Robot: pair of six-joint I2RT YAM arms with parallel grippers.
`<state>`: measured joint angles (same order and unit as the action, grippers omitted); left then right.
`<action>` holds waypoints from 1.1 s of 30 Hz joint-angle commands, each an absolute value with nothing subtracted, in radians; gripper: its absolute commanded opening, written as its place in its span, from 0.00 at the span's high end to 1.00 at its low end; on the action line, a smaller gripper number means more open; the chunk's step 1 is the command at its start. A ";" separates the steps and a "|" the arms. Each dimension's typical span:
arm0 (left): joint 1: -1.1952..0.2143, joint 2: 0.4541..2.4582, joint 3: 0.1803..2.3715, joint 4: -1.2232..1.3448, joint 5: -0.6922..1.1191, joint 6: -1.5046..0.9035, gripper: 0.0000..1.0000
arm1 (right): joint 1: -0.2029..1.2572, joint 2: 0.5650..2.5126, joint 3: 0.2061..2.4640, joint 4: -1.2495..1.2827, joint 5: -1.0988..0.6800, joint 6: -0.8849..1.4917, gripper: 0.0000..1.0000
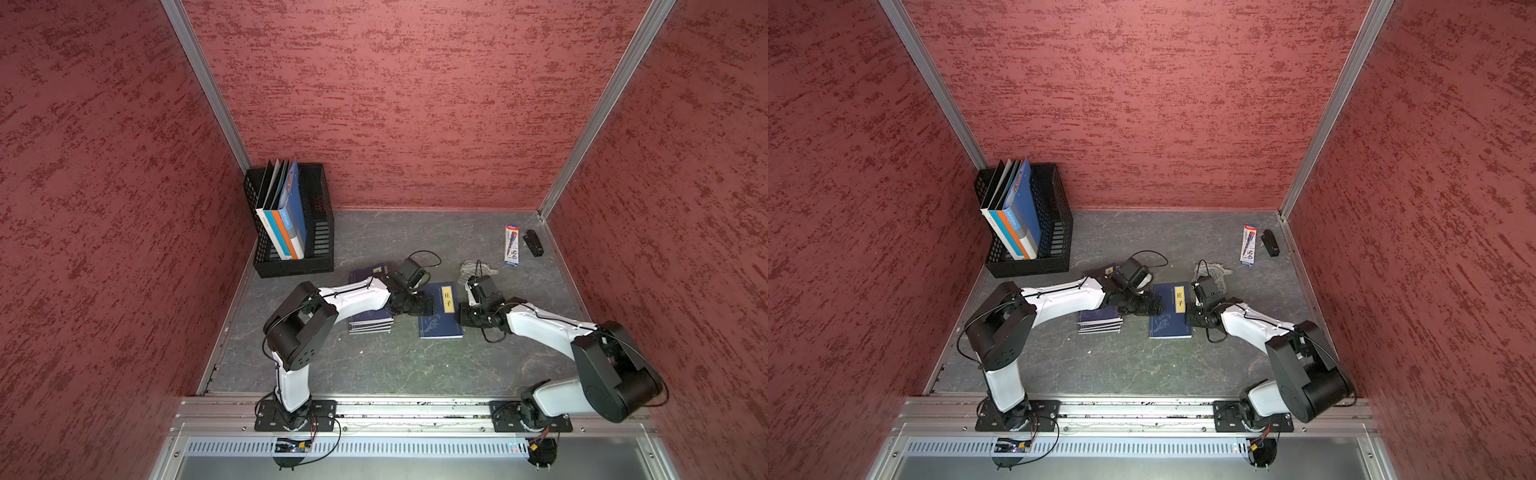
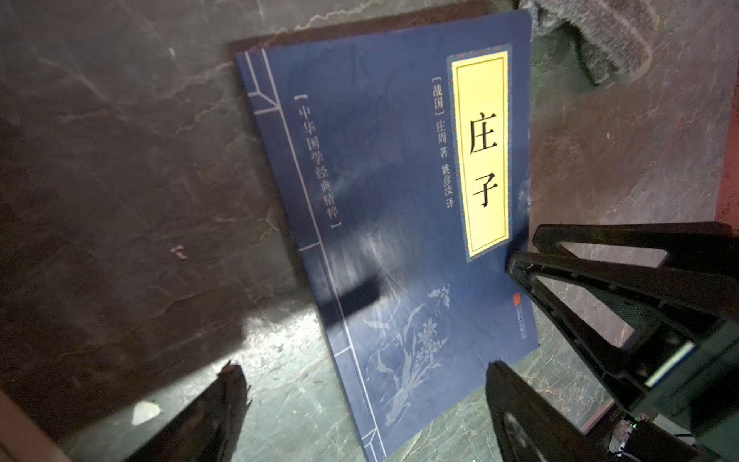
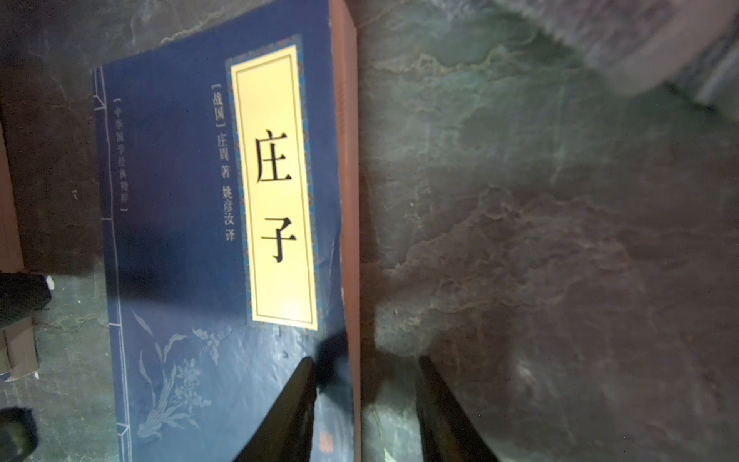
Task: Wipe the cover of the book
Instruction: Pick up the book from the center of the board.
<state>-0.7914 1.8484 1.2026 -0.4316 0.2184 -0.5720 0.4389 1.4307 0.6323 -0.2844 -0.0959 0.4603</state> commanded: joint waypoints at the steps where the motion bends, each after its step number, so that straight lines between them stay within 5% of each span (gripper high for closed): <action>1: -0.799 1.874 1.210 -0.405 0.210 -0.597 0.09 | 0.455 1.448 0.621 -0.254 -0.087 0.461 0.62; 17: -0.808 1.974 1.235 -0.350 0.300 -0.641 0.22 | 0.495 1.489 0.595 -0.213 -0.103 0.483 0.72; 33: -0.797 1.911 1.197 -0.073 0.489 -0.632 0.24 | 0.505 1.519 0.567 -0.171 -0.114 0.499 0.73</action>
